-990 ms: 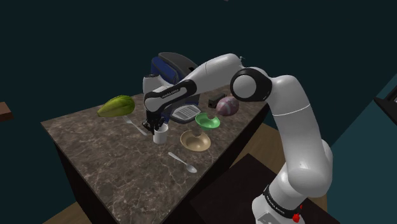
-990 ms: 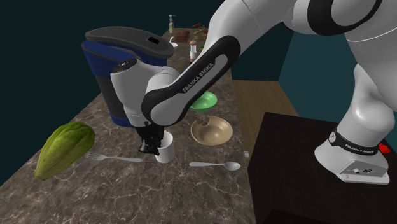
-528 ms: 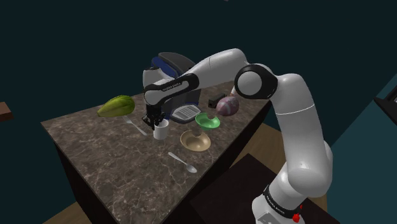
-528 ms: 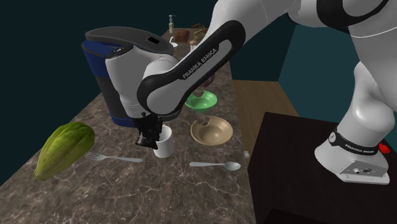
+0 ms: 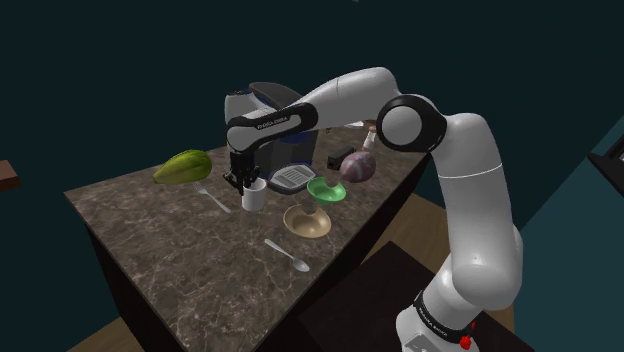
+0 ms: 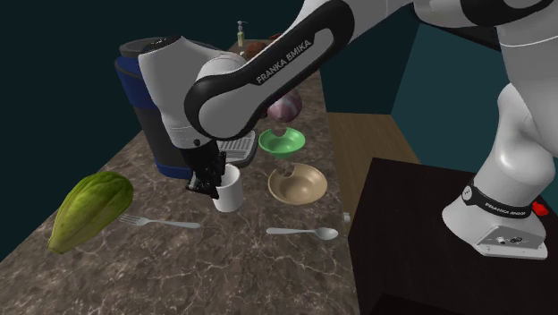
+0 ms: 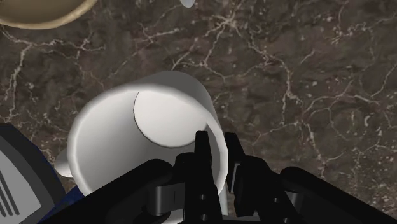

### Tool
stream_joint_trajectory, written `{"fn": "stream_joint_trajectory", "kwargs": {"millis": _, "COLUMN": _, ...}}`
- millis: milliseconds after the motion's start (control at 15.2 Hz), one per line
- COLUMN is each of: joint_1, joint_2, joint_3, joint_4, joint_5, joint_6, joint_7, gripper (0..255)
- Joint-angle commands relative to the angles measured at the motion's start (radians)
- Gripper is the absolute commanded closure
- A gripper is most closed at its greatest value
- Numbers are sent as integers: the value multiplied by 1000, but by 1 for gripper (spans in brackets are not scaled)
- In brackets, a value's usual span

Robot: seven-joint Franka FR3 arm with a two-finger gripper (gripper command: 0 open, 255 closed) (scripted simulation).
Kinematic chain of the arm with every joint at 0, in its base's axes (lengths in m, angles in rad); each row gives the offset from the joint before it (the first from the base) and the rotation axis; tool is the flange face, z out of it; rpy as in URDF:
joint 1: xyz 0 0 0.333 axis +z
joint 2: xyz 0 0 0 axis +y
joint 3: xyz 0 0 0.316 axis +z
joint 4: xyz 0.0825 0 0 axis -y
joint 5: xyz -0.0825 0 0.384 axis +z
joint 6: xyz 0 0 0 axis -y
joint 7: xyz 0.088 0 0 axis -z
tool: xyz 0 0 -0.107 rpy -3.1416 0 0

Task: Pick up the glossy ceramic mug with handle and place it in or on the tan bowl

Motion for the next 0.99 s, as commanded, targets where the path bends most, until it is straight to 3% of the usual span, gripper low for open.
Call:
{"fn": "stream_joint_trajectory", "kwargs": {"millis": 0, "joint_1": -1, "joint_2": -16, "joint_3": 2, "joint_4": 3, "joint_5": 3, "joint_6": -19, "joint_7": -2, "gripper": 255}}
{"fn": "stream_joint_trajectory", "kwargs": {"millis": 792, "joint_1": -4, "joint_2": -81, "joint_3": 12, "joint_4": 60, "joint_5": 20, "joint_6": -139, "joint_7": -16, "gripper": 255}}
{"fn": "stream_joint_trajectory", "kwargs": {"millis": 924, "joint_1": -33, "joint_2": -165, "joint_3": 13, "joint_4": -64, "joint_5": 30, "joint_6": -98, "joint_7": -34, "gripper": 255}}
